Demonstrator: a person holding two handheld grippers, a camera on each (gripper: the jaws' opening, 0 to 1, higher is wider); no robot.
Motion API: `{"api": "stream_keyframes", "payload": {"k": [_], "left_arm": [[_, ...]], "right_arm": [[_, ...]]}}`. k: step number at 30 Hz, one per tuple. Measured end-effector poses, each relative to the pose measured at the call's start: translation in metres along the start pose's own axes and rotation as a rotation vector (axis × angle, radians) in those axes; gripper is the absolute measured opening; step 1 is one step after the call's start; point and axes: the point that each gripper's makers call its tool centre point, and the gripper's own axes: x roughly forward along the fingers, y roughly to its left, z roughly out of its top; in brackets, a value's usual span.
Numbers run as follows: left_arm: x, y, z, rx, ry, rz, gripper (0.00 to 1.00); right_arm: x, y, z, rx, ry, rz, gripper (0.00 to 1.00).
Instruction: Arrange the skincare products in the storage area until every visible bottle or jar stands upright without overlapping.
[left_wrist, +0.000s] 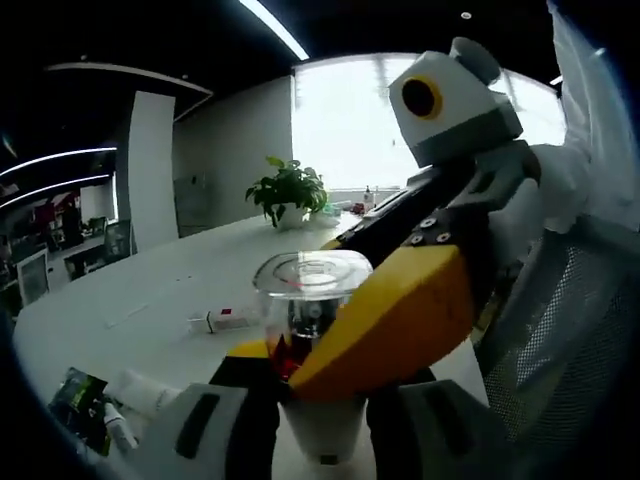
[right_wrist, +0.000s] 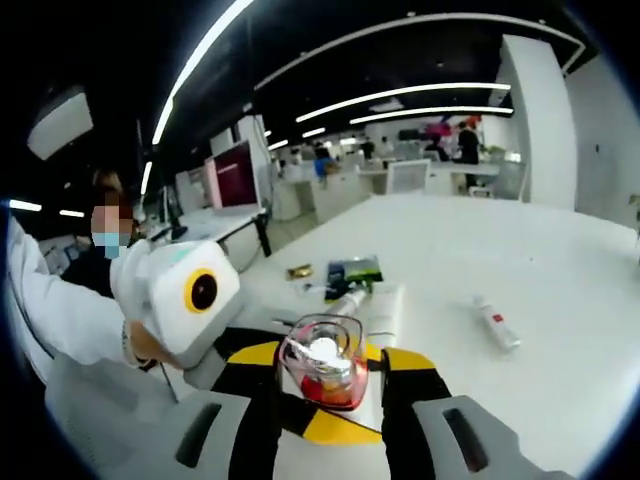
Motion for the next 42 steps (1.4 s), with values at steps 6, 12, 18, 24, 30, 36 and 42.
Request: {"api": "stream_keyframes", "payload": {"k": [6,12,18,24,30,36,42], "left_arm": [[0.004,0.000,0.002,0.012,-0.018,-0.010,0.27],[0.010,0.001,0.005,0.010,-0.036,-0.017,0.27],[0.013,0.005,0.007,0.024,-0.055,-0.014,0.28],[0.012,0.010,0.008,0.034,-0.054,0.013,0.29],[0.007,0.025,0.009,0.020,-0.055,0.056,0.34],[-0.003,0.037,0.004,0.013,-0.024,0.093,0.34],[-0.013,0.045,0.002,0.016,0.002,0.127,0.36]], "right_arm": [[0.002,-0.007,0.002,0.000,-0.014,-0.061,0.25],[0.003,-0.015,0.003,-0.039,0.000,-0.118,0.23],[0.005,-0.022,0.006,-0.050,-0.003,-0.149,0.22],[0.009,-0.026,0.009,-0.053,-0.003,-0.160,0.22],[0.012,-0.032,0.011,-0.068,-0.006,-0.174,0.22],[0.013,-0.051,0.015,-0.064,-0.014,-0.207,0.21],[0.016,-0.070,0.021,-0.062,-0.019,-0.235,0.21]]}}
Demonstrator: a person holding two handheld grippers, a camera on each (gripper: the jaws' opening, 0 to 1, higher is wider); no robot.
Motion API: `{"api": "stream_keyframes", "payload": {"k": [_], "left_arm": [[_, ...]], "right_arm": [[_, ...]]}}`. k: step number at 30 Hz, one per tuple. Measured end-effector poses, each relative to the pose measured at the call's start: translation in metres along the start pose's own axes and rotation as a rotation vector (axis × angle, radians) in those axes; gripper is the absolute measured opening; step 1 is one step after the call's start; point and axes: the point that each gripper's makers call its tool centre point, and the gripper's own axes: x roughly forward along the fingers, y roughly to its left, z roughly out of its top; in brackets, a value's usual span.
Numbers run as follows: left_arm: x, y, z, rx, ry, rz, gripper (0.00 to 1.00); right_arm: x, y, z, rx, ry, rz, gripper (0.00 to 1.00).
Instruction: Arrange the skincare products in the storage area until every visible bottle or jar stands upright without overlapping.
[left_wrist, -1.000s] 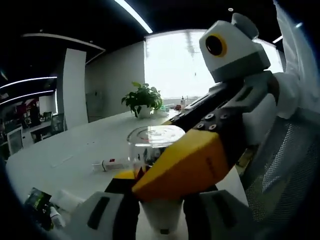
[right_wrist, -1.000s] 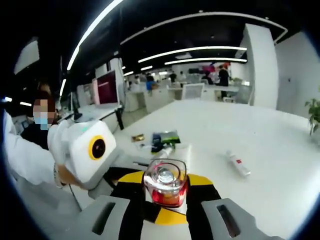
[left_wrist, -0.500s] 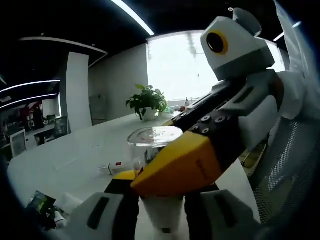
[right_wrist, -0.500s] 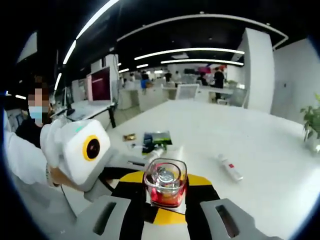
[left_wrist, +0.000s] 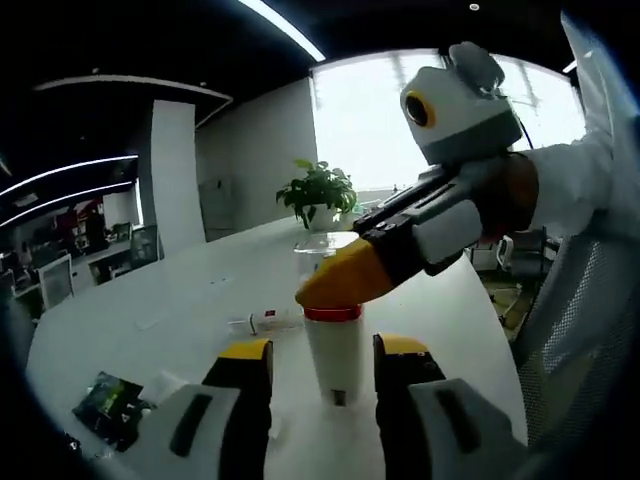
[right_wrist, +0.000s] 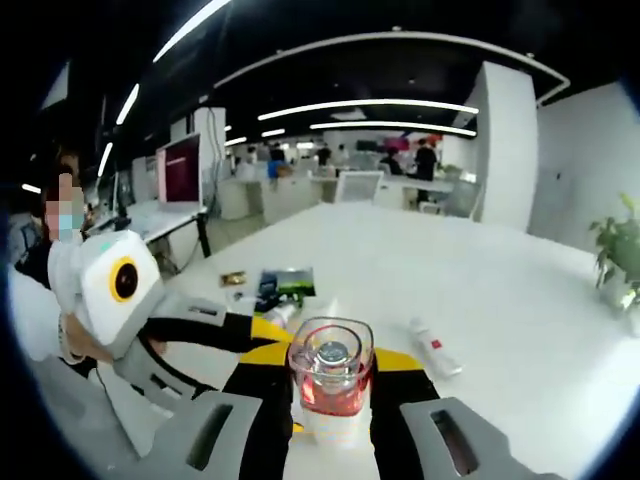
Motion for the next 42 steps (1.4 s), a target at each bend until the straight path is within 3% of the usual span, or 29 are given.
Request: {"api": "stream_keyframes", "payload": {"k": [17,23,36,42], "left_arm": [[-0.040,0.017,-0.017,-0.068,0.131,0.057,0.53],[-0.060,0.013,-0.028,-0.073,0.199,0.040,0.71],[-0.092,0.011,-0.021,-0.114,0.226,0.043,0.99],[-0.111,0.022,-0.023,-0.144,0.228,0.110,0.99]], "right_arm": [[0.013,-0.026,0.009,0.012,-0.010,-0.026,0.22],[0.015,-0.028,0.010,0.014,-0.013,-0.029,0.22],[0.013,-0.024,0.010,0.020,-0.017,-0.028,0.22],[0.011,-0.021,0.010,0.006,-0.019,-0.019,0.23]]}}
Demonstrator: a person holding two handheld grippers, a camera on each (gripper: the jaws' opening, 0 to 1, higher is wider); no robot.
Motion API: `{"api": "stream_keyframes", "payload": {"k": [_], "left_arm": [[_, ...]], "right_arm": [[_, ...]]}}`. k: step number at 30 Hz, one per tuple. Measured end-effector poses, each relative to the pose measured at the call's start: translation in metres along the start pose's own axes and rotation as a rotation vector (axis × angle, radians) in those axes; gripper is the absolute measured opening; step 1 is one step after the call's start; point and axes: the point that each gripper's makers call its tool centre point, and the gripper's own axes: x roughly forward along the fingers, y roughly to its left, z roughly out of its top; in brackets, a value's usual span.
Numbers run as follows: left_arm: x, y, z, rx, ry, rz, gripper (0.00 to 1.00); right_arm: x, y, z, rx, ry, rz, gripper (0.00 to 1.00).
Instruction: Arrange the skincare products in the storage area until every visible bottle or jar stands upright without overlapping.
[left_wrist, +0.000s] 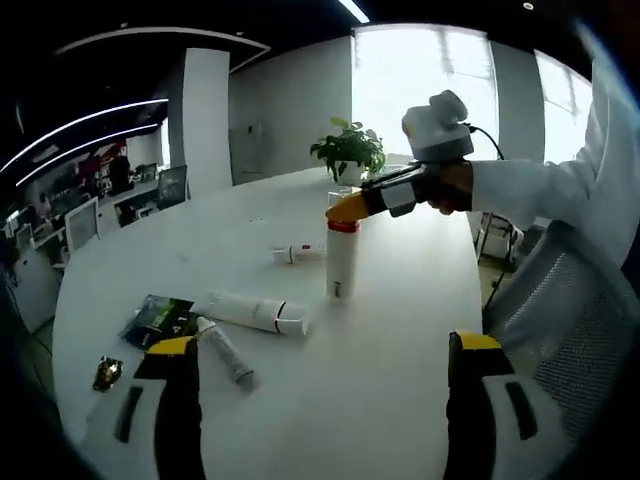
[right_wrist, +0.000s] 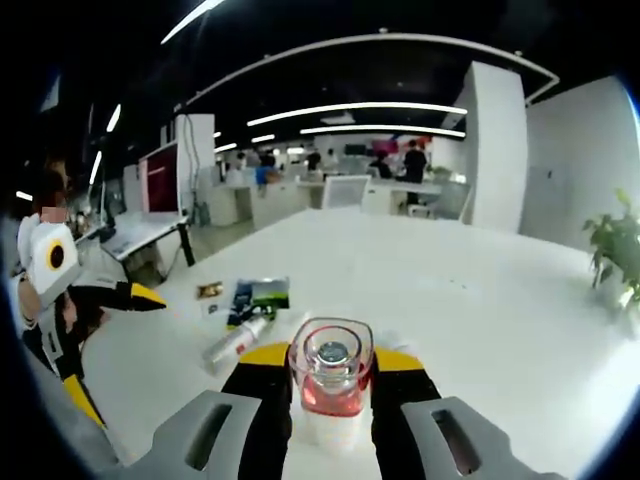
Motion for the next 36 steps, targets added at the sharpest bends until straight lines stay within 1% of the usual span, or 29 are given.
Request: {"api": "stream_keyframes", "payload": {"k": [3,6,7,10,12,15,19,22,26,30,34,36], "left_arm": [[-0.008,0.002,0.000,-0.001,-0.008,0.014,0.99],[-0.016,0.005,-0.001,0.002,-0.013,0.032,0.99],[-0.019,0.006,0.000,-0.003,-0.021,0.041,0.99],[-0.023,0.002,0.003,-0.015,-0.030,0.050,0.99],[-0.026,0.002,0.005,-0.015,-0.027,0.052,0.99],[-0.031,0.005,0.006,-0.010,-0.024,0.063,0.99],[-0.037,0.008,0.008,-0.015,-0.031,0.081,0.99],[-0.040,0.009,0.006,-0.010,-0.027,0.087,0.99],[-0.043,0.009,0.007,-0.018,-0.027,0.092,0.99],[-0.048,0.008,0.006,-0.022,-0.029,0.108,0.99],[-0.054,0.008,0.005,-0.031,-0.030,0.127,0.99],[-0.056,0.009,0.005,-0.035,-0.034,0.133,0.99]], "right_arm": [[-0.002,0.000,0.000,-0.040,-0.004,-0.010,0.23],[-0.003,-0.003,0.002,-0.035,-0.014,-0.004,0.24],[-0.004,-0.003,0.003,-0.032,-0.014,0.002,0.26],[-0.008,-0.002,0.004,-0.039,-0.015,0.009,0.30],[-0.013,-0.002,0.005,-0.041,-0.018,0.016,0.32],[-0.019,-0.001,0.004,-0.048,-0.019,0.021,0.38],[-0.026,0.000,-0.001,-0.050,0.002,0.038,0.46],[-0.033,0.005,-0.007,-0.045,0.028,0.065,0.56],[-0.042,0.010,-0.015,-0.072,0.052,0.082,0.68],[-0.054,0.012,-0.023,-0.087,0.069,0.088,0.71],[-0.065,0.017,-0.032,-0.094,0.089,0.105,0.79],[-0.069,0.016,-0.033,-0.100,0.090,0.104,0.78]]}}
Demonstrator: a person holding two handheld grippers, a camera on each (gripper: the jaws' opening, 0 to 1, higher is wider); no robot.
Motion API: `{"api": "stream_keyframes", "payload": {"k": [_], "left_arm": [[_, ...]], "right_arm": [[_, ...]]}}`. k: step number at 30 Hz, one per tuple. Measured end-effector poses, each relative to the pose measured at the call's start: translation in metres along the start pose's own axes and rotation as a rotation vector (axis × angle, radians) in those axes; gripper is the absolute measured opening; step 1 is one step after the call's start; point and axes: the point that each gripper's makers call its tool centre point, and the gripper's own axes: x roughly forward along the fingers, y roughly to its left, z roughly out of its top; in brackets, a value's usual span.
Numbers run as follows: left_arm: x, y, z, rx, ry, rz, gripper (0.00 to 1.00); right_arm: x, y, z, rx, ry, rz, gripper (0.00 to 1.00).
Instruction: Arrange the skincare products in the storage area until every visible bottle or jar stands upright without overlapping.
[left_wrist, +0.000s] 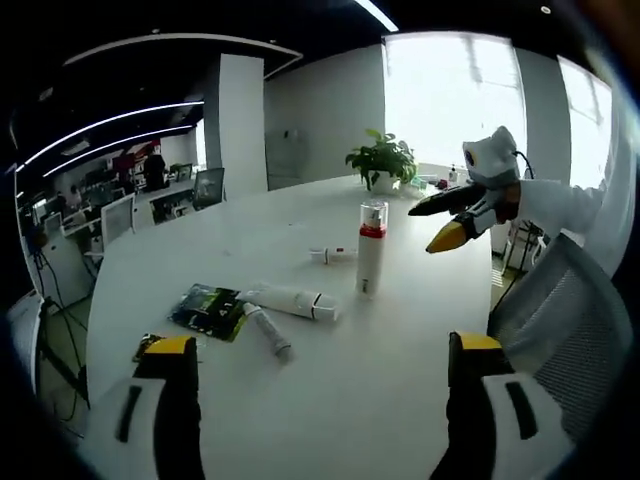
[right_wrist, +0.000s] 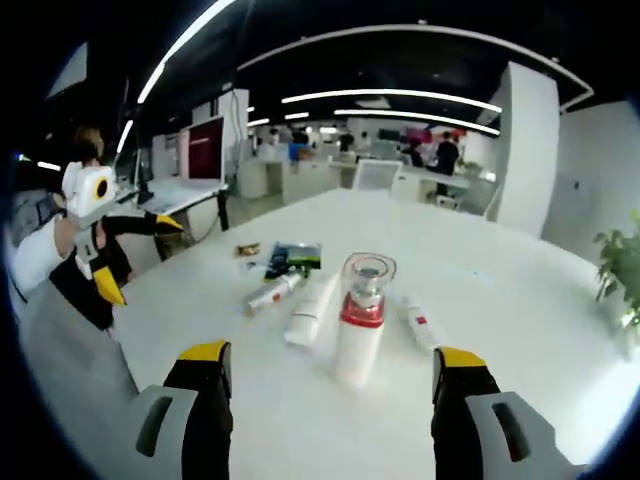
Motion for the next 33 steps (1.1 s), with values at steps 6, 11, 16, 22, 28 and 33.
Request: {"api": "stream_keyframes", "payload": {"k": [6,11,16,22,28,33], "left_arm": [[-0.007,0.004,-0.002,-0.010,0.000,0.022,0.99],[-0.011,0.001,-0.005,-0.009,0.013,0.020,0.99],[-0.018,0.002,-0.001,-0.009,-0.008,0.038,0.99],[-0.025,0.004,0.000,-0.014,-0.025,0.054,0.99],[-0.028,0.000,-0.002,-0.026,-0.028,0.057,0.99],[-0.026,-0.003,-0.004,-0.033,-0.027,0.050,0.99]], "right_arm": [[-0.009,-0.001,-0.003,0.015,-0.003,-0.004,0.84],[-0.015,0.001,-0.003,0.011,-0.007,0.002,0.87],[-0.019,0.005,-0.003,0.007,-0.014,0.002,0.97],[-0.028,0.009,-0.006,0.009,-0.020,-0.003,0.99],[-0.037,0.017,-0.015,0.014,-0.010,0.007,1.00],[-0.040,0.022,-0.020,0.013,0.003,0.010,1.00]]}}
